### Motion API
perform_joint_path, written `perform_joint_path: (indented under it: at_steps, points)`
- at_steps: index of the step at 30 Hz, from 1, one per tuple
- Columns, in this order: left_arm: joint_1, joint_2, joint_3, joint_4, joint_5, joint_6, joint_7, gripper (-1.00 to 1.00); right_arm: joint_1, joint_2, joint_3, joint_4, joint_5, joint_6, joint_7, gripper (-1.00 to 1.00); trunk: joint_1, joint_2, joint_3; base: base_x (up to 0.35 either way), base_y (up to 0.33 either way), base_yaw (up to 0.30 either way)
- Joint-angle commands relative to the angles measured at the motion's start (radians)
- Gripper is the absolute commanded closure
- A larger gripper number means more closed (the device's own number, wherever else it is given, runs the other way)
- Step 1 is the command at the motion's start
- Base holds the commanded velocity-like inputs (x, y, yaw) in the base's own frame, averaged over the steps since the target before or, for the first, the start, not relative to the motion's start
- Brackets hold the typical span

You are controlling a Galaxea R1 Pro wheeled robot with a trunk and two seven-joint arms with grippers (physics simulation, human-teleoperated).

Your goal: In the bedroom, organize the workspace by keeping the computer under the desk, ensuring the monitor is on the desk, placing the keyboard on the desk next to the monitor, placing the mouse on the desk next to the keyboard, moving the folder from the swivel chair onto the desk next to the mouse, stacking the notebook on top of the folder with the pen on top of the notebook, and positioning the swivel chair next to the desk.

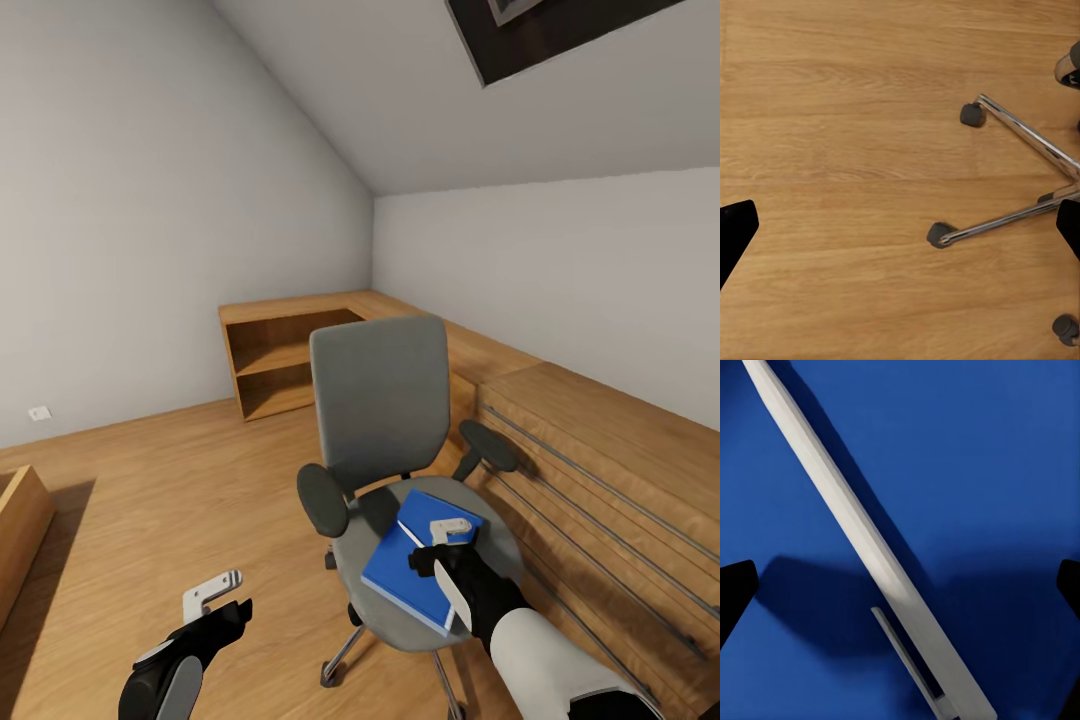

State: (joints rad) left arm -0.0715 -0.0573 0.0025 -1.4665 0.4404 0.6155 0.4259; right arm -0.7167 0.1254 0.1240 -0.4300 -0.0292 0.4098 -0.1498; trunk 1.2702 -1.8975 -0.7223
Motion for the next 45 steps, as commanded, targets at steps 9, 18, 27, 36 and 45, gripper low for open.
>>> perform_joint_path:
  at_steps: [9, 18, 27, 36, 45]
  points:
    - [-0.001, 0.0, 0.001, -0.001, 0.011, 0.003, 0.008, -1.0, 0.0, -0.001, 0.006, 0.005, 0.003, 0.007, -0.008, 1.0, 0.0, 0.0, -0.001, 0.0, 0.0, 0.0]
    - [-0.001, 0.0, 0.001, -0.001, 0.012, 0.003, 0.008, -1.0, 0.0, -0.001, 0.006, 0.005, 0.003, 0.007, -0.008, 1.0, 0.0, 0.0, -0.001, 0.0, 0.0, 0.0]
    - [-0.001, -0.001, 0.0, -0.001, 0.012, 0.003, 0.008, -1.0, 0.0, -0.001, 0.006, 0.004, 0.002, 0.023, -0.008, 1.0, 0.0, 0.0, -0.001, 0.0, 0.0, 0.0]
    - [-0.001, -0.001, -0.001, -0.001, 0.013, 0.003, 0.008, -1.0, 0.0, -0.001, 0.006, -0.001, -0.001, 0.086, -0.008, 1.0, 0.0, 0.0, -0.001, 0.0, 0.0, 0.0]
    - [-0.001, -0.001, -0.001, -0.001, 0.012, 0.003, 0.008, -1.0, 0.0, -0.001, 0.005, -0.001, -0.001, 0.088, -0.008, 1.0, 0.0, 0.0, -0.001, 0.0, 0.0, 0.0]
